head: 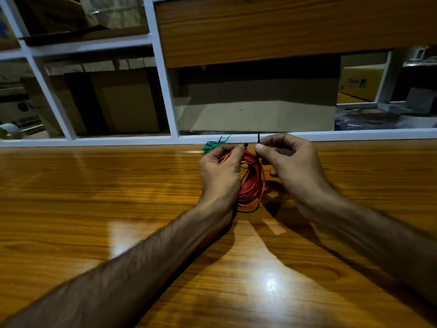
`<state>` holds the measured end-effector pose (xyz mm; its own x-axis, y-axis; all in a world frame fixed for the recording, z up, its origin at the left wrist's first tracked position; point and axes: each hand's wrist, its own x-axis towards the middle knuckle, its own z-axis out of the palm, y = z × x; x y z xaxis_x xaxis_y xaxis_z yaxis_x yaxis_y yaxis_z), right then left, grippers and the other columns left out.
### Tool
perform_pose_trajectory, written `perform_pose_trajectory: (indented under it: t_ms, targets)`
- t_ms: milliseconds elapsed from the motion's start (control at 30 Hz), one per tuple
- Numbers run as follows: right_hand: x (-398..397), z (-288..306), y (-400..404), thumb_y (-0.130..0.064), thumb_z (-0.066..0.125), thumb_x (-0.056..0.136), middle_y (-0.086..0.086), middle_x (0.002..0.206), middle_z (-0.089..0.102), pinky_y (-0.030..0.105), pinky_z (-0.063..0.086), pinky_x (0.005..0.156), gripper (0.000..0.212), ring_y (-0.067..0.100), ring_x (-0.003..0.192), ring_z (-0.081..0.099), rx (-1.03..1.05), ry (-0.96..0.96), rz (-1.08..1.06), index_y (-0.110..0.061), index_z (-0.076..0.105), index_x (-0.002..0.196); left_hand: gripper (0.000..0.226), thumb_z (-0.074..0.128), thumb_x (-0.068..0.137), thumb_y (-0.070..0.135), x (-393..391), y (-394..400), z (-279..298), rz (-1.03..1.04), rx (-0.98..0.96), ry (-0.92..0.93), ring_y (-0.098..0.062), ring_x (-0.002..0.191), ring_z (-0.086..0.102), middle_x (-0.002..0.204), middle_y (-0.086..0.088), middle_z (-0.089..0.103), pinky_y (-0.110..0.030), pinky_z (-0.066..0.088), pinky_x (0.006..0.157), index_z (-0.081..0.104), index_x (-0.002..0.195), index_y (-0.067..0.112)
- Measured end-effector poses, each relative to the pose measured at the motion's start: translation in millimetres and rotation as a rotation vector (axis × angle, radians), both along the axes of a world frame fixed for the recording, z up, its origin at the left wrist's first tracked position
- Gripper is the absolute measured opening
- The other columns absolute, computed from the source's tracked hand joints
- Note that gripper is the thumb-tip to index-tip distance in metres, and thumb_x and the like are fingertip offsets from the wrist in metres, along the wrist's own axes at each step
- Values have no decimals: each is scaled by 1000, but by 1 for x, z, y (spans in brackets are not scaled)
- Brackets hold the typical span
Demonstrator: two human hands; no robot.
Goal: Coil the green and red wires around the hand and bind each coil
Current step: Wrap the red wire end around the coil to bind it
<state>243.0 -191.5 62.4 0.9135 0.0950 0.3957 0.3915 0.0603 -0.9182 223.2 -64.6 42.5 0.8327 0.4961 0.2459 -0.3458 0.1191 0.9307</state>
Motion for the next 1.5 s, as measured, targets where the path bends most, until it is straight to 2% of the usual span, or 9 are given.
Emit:
perform_pose_trajectory:
  t_ms: [133, 300, 467, 800, 1033, 1200, 1333, 1400, 1500]
  targets:
    - [-2, -1, 0, -20, 73, 93, -8, 94, 74, 12, 55, 68, 18, 0, 87, 70, -217, -244, -155, -18, 74, 111, 9, 74, 96, 21, 2, 2, -1, -8, -44, 15, -13, 72, 61, 77, 2, 69, -32, 49, 62, 78, 94, 14]
    - [-5, -1, -1, -24, 73, 93, -12, 95, 74, 19, 61, 71, 20, -1, 88, 70, -314, -359, -212, -22, 76, 112, 10, 72, 98, 19, 0, 2, 0, -2, -41, 28, -8, 56, 51, 68, 6, 62, -24, 42, 49, 76, 98, 10]
    - [-3, -2, -1, -27, 70, 92, -16, 91, 74, 25, 62, 68, 17, -3, 82, 69, -383, -394, -269, -25, 78, 107, 7, 71, 99, 17, -1, 2, 0, -19, -76, 31, -5, 48, 49, 65, 6, 59, -20, 41, 44, 73, 100, 10]
    - [-4, -1, -2, -28, 70, 91, -17, 87, 74, 30, 63, 71, 14, -3, 80, 69, -424, -409, -273, -26, 80, 100, 13, 70, 99, 19, -3, 1, 0, -43, -82, 40, -2, 47, 52, 71, 6, 63, -17, 42, 43, 74, 106, 8]
    - [-2, -3, -3, -27, 70, 92, -17, 86, 74, 18, 59, 65, 12, -5, 77, 68, -430, -403, -267, -27, 80, 99, 11, 72, 98, 20, -3, 3, 0, -44, -70, 42, -13, 63, 59, 82, -1, 69, -26, 48, 51, 74, 104, 11]
    - [-1, -4, -3, -26, 71, 92, -15, 86, 75, 16, 57, 64, 12, -4, 77, 69, -417, -390, -264, -25, 80, 99, 13, 71, 99, 19, -2, 1, 0, -30, -67, 38, -9, 58, 59, 82, -2, 69, -22, 46, 46, 74, 105, 8]
    - [0, -5, -2, -24, 72, 92, -14, 87, 75, 19, 59, 65, 11, -2, 78, 70, -381, -387, -263, -23, 80, 100, 14, 71, 99, 17, -2, 2, 1, -28, -74, 36, -7, 51, 56, 79, -1, 68, -20, 44, 43, 73, 106, 6]
    - [0, -5, -2, -25, 72, 92, -14, 88, 75, 20, 59, 65, 12, -2, 80, 70, -371, -382, -257, -23, 80, 101, 14, 71, 99, 18, -2, 2, 1, -26, -62, 33, -9, 59, 60, 83, -2, 69, -22, 47, 47, 73, 106, 6]
    - [-1, -5, -2, -25, 72, 92, -14, 87, 75, 21, 59, 64, 12, -1, 79, 70, -361, -374, -257, -23, 80, 101, 12, 72, 98, 17, 0, 2, 1, -12, -51, 19, -13, 71, 64, 85, -3, 71, -34, 56, 62, 75, 103, 6]
